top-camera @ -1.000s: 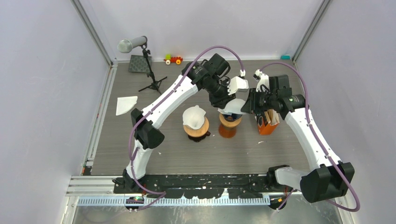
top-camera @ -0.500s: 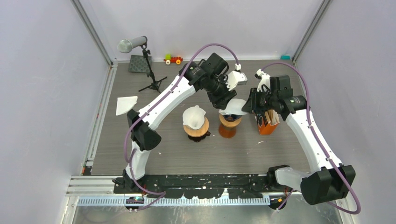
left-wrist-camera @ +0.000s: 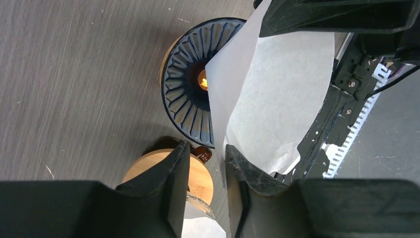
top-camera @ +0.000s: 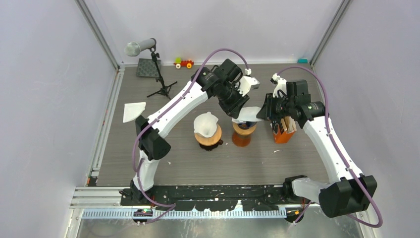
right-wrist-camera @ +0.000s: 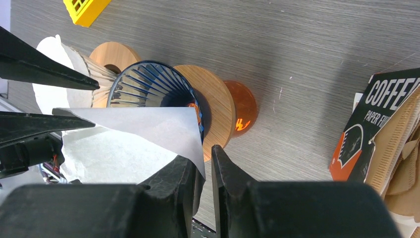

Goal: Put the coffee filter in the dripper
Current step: Place the coffee filter in the coffee dripper.

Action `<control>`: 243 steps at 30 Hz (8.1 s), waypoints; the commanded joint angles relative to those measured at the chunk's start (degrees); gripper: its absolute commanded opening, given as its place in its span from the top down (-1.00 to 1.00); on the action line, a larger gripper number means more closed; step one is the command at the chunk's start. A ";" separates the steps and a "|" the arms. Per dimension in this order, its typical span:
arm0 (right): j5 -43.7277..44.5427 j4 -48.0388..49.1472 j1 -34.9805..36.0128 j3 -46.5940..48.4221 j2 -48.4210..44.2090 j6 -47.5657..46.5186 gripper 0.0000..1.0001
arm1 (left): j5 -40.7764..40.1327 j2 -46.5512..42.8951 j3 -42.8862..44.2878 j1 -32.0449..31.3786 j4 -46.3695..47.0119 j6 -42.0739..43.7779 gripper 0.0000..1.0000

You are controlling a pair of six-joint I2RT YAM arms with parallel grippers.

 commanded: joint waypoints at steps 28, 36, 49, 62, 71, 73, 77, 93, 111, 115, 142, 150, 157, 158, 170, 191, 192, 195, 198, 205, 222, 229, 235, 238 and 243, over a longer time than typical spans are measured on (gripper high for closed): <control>1.38 -2.13 -0.31 7.26 -0.91 -2.52 -0.14 | 5.54 1.83 10.42 0.11 -8.14 22.23 1.00; -0.99 -2.14 -1.01 8.42 -0.99 -1.93 -0.15 | 7.18 2.58 11.17 0.15 -10.72 23.73 1.00; -3.79 -2.54 -1.15 8.54 1.14 -2.88 -0.15 | 8.86 3.61 11.70 -0.24 -13.63 27.28 1.00; -5.60 -3.38 -1.10 7.04 6.45 -7.98 -0.15 | 9.42 5.81 13.80 -0.33 -13.94 28.77 1.00; -6.38 -2.35 -1.10 4.43 7.28 -8.37 -0.15 | 7.73 6.33 13.87 -0.37 -12.36 27.96 0.88; -6.23 -1.74 -1.10 3.73 7.28 -8.00 -0.14 | 6.35 6.11 13.69 -0.33 -11.44 26.81 0.74; -5.97 -0.47 -1.11 2.62 7.29 -6.48 -0.12 | 4.27 5.62 13.06 -0.33 -9.08 23.20 0.47; -2.28 3.30 -1.13 0.42 4.78 -0.62 -0.03 | 0.60 3.72 7.45 -0.05 -2.43 -0.80 -0.44; -1.14 3.50 -1.10 0.16 4.78 -1.54 -0.02 | -3.35 -0.41 -0.27 1.87 3.95 -5.32 -0.57; -1.02 3.73 -1.08 -0.06 4.86 -1.53 -0.02 | -2.28 -1.19 -1.66 1.82 4.56 -6.81 -0.58; -0.85 1.18 -0.08 3.47 4.82 -3.09 -0.07 | -1.13 -1.73 -2.45 1.87 5.32 -6.04 -0.49; -0.53 -2.78 -0.09 10.14 4.23 -6.12 -0.16 | 0.54 -4.23 -1.51 1.87 5.67 -4.09 -0.52; -3.04 -5.76 -0.05 14.08 6.38 -11.13 -0.15 | 2.76 -5.95 -2.22 1.86 6.24 -1.60 -0.51; -3.81 -6.01 -0.06 14.64 6.77 -11.78 -0.14 | 3.02 -6.20 -2.47 1.87 6.42 -1.40 -0.51; -6.23 -9.77 -0.12 20.39 13.61 -21.09 -0.05 | 2.44 -10.84 -8.40 1.85 9.24 -0.04 -0.50; -4.49 -5.01 -0.08 13.24 6.01 -9.70 0.99 | -1.80 -14.99 -14.66 1.86 13.93 -0.91 -0.51; -3.76 -4.36 -0.05 12.41 5.16 -9.13 0.99 | -1.92 -14.99 -14.60 1.86 14.19 -1.10 -0.51; -2.07 -2.64 -0.05 10.53 2.97 -5.72 0.99 | -2.05 -14.86 -14.34 1.82 14.83 -1.42 -0.51; -0.86 -1.36 -0.05 9.10 1.30 -3.79 0.99 | -2.25 -14.90 -14.22 1.87 15.51 -1.57 -0.52; -1.58 1.91 -0.06 4.15 -1.98 -3.25 0.99 | -4.18 -14.80 -15.26 1.87 17.58 -3.71 -0.53; -5.57 4.96 -0.05 1.50 -5.24 -13.30 0.99 | -1.14 -16.08 -17.15 4.68 24.42 -14.11 -0.55; -6.75 4.76 -0.05 3.53 -4.52 -20.94 0.99 | -0.75 -14.66 -15.66 4.85 24.32 -15.06 -0.55; -7.73 4.87 -0.05 5.17 -4.04 -23.62 0.99 | 0.93 -11.66 -12.18 4.83 22.66 -18.63 -0.54; -7.94 4.61 -0.10 5.29 -4.01 -24.04 0.99 | 2.50 -10.94 -12.49 4.85 22.79 -20.43 -0.53; -8.56 4.71 -0.10 4.24 -4.05 -24.02 0.99 | 3.23 -9.52 -13.87 4.85 22.85 -22.35 -0.52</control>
